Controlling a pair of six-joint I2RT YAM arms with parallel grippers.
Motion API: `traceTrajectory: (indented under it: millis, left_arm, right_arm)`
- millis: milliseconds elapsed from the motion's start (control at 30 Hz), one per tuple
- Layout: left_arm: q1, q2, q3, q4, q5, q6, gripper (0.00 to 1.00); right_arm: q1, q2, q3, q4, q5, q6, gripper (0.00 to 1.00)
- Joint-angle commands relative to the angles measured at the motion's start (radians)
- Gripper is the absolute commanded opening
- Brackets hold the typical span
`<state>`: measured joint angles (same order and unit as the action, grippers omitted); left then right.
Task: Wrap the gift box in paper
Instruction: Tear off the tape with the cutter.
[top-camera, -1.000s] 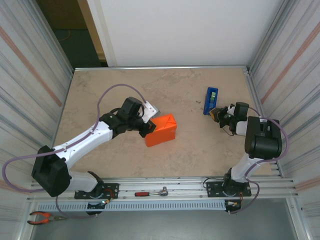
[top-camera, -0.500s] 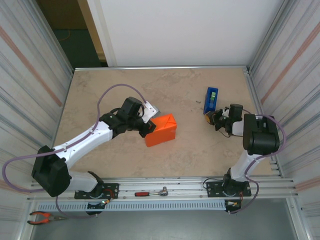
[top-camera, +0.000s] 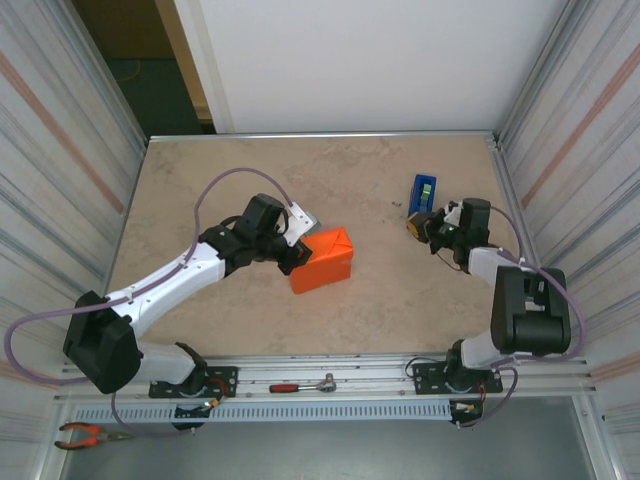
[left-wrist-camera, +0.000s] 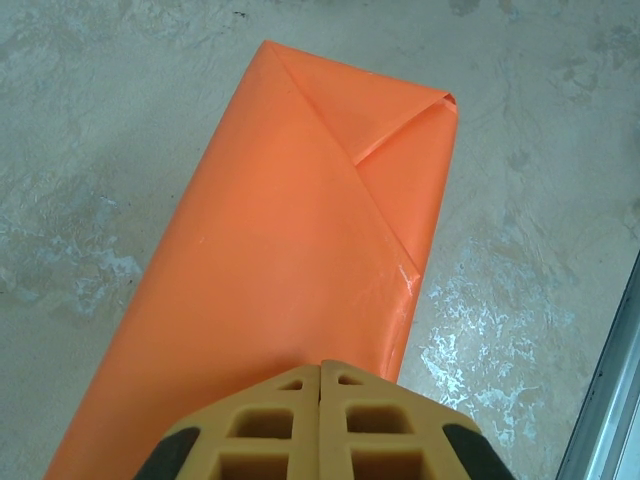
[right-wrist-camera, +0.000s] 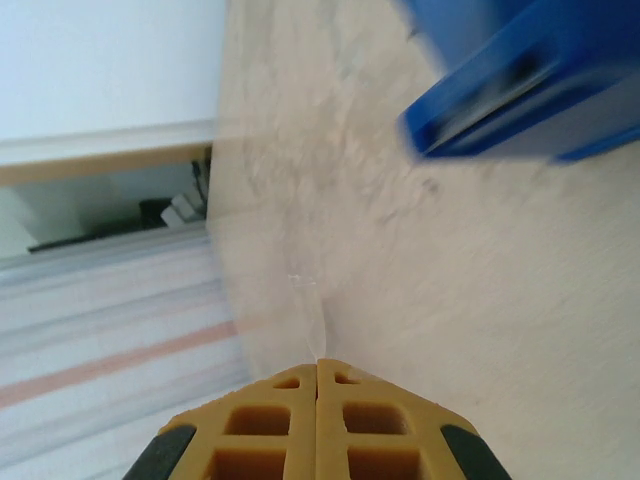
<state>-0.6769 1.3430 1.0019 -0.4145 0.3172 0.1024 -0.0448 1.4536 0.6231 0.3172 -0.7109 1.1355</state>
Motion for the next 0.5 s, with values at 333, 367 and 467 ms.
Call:
traceTrajectory:
  millis: [333,367,467]
  left_arm:
    - [-0.017,0.104,-0.038,-0.126,-0.020,0.020,0.00]
    - [-0.016,0.102,-0.039,-0.126,-0.020,0.018,0.00]
    - [-0.016,0.098,-0.043,-0.128,-0.024,0.018,0.00]
  right_arm:
    - [0.342,-0.258,0.168,-0.353,0.117,-0.015,0.00]
    - [0.362,-0.261,0.169,-0.352,0.133,-0.001,0.00]
    - [0.430,-0.266,0.168,-0.331,0.179,0.026,0.00]
